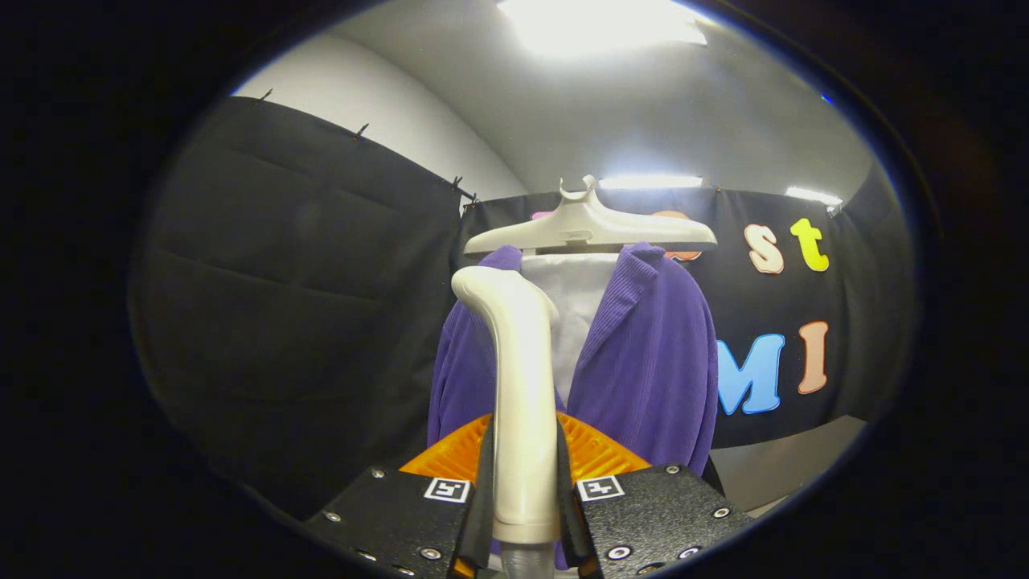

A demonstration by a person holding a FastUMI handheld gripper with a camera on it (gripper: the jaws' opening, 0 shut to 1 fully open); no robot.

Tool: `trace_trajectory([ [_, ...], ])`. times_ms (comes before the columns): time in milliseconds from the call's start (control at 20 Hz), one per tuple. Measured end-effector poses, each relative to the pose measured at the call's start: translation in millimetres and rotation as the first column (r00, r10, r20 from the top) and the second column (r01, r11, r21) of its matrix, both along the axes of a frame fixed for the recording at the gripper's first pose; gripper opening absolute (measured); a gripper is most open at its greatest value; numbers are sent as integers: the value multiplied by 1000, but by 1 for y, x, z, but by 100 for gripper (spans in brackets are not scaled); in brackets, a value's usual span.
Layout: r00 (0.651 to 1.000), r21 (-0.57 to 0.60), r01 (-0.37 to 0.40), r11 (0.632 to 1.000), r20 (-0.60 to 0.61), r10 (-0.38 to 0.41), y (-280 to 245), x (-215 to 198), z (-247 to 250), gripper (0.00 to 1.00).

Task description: Iron the clothes twice with a garment steamer, once on the left side and once on the right side.

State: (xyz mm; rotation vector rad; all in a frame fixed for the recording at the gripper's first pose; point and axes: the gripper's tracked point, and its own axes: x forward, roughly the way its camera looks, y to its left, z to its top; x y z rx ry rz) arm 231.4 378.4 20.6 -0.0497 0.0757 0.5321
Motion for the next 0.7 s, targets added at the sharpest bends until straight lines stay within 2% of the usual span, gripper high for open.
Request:
trace_trajectory([
  [250,998,-40,-21,999,-63,18,8,-11,-45,35],
  [700,976,-138,-62,989,-215,31,-7,-57,-139,35],
])
